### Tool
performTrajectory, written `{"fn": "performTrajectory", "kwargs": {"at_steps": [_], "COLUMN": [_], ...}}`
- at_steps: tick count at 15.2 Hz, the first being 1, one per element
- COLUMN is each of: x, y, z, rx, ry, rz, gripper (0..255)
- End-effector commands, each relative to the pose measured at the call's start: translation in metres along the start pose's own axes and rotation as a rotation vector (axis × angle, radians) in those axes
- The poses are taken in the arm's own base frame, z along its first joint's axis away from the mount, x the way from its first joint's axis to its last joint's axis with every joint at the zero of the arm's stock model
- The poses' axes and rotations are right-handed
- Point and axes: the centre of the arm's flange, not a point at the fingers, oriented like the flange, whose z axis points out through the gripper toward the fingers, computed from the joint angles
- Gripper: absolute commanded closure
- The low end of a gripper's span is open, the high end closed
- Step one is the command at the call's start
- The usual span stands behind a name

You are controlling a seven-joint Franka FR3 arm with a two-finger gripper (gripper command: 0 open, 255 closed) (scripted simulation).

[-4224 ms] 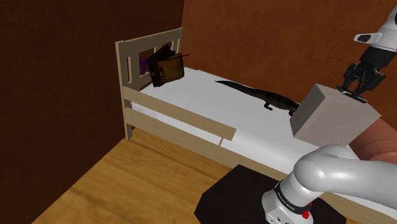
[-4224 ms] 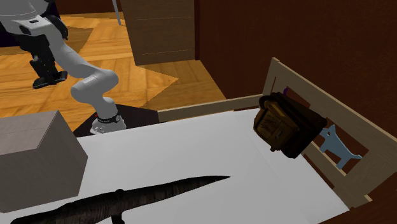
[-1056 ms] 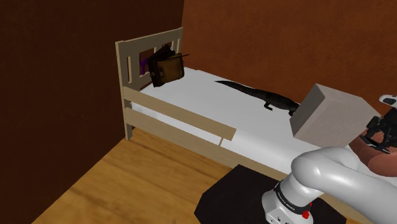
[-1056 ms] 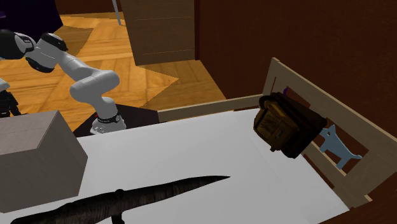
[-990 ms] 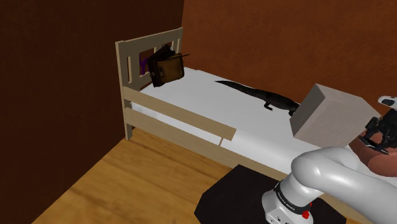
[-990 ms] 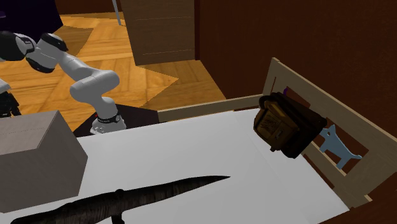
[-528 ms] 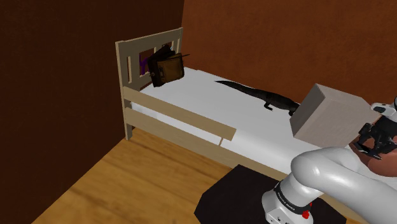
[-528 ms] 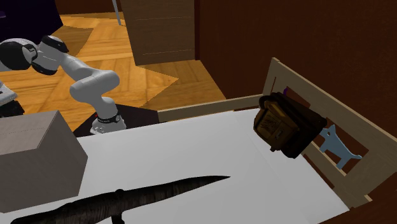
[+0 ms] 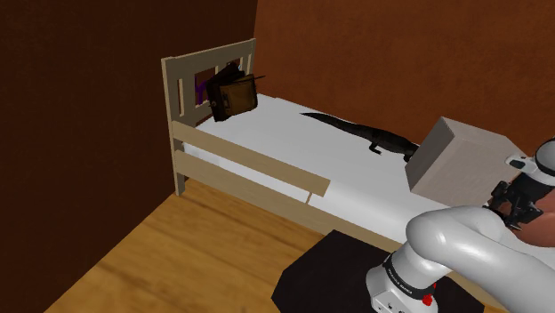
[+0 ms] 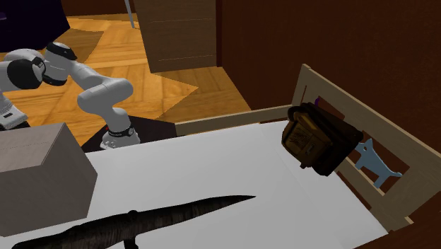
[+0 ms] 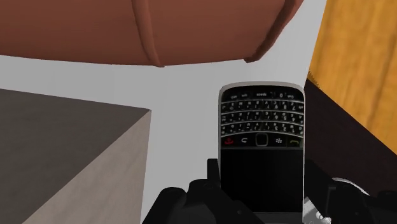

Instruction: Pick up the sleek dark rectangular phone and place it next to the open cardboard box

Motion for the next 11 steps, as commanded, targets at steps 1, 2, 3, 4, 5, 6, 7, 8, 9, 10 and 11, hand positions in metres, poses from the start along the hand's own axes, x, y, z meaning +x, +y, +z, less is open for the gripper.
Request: {"fn": "performTrajectory", "kwargs": {"at_steps": [1,2,3,4,5,6,7,8,9,10,11], "x": [-0.001,-0.001,-0.001,-0.001,-0.001,0.000,0.000,0.000,0.000,0.000,0.000], "y": [0.000,0.000,0.000,0.000,0.001,0.001,0.001,0.002,0.002,0.002,0.003], "z": [0.011,0.017,0.022,0.027,0.033,0.038,0.043,0.048,0.054,0.059,0.064], "rx": [0.000,0.000,0.000,0.000,0.000,0.000,0.000,0.000,0.000,0.000,0.000], "ry": [0.000,0.000,0.000,0.000,0.000,0.000,0.000,0.000,0.000,0.000,0.000], "rz": [0.000,0.000,0.000,0.000,0.000,0.000,0.000,0.000,0.000,0.000,0.000], "gripper": [255,255,255,255,255,255,255,255,255,255,255]}}
